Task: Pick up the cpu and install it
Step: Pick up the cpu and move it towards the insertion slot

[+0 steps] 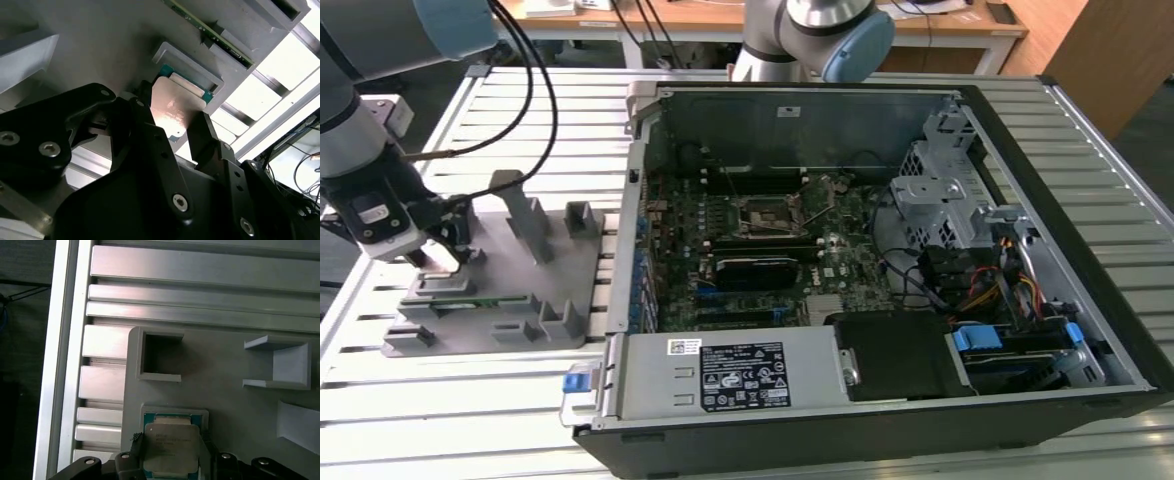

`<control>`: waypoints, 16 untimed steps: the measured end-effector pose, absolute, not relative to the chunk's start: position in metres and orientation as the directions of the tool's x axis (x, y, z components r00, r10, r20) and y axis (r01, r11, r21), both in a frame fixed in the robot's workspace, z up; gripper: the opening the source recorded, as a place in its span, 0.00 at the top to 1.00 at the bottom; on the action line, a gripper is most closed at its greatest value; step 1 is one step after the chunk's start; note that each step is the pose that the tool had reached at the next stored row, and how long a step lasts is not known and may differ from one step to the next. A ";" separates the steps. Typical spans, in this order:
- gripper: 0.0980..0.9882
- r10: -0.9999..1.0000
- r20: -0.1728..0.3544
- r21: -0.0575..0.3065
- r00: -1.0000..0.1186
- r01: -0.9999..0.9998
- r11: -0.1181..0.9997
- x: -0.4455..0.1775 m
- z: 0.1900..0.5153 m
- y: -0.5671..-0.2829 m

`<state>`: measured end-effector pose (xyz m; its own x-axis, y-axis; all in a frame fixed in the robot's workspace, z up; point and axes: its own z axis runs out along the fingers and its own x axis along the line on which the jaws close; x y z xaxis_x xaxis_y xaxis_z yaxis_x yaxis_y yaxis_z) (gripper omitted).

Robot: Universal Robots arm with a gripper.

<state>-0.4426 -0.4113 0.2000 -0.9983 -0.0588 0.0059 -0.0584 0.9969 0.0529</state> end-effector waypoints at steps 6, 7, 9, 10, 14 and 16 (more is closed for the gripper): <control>0.52 -0.059 0.006 0.053 -0.998 -0.058 0.997 -0.443 0.219 -0.411; 0.52 -0.059 0.006 0.053 -0.998 -0.058 0.997 -0.443 0.222 -0.411; 0.52 -0.059 0.006 0.053 -0.998 -0.058 0.997 -0.443 0.230 -0.411; 0.52 -0.059 0.006 0.054 -0.998 -0.058 0.997 -0.443 0.233 -0.411; 0.52 -0.059 0.006 0.054 -0.998 -0.058 0.997 -0.443 0.246 -0.411; 0.52 -0.059 0.006 0.054 -0.998 -0.058 0.997 -0.443 0.255 -0.411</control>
<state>-0.4425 -0.4112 0.2553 -0.9983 -0.0588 0.0063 -0.0584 0.9969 0.0536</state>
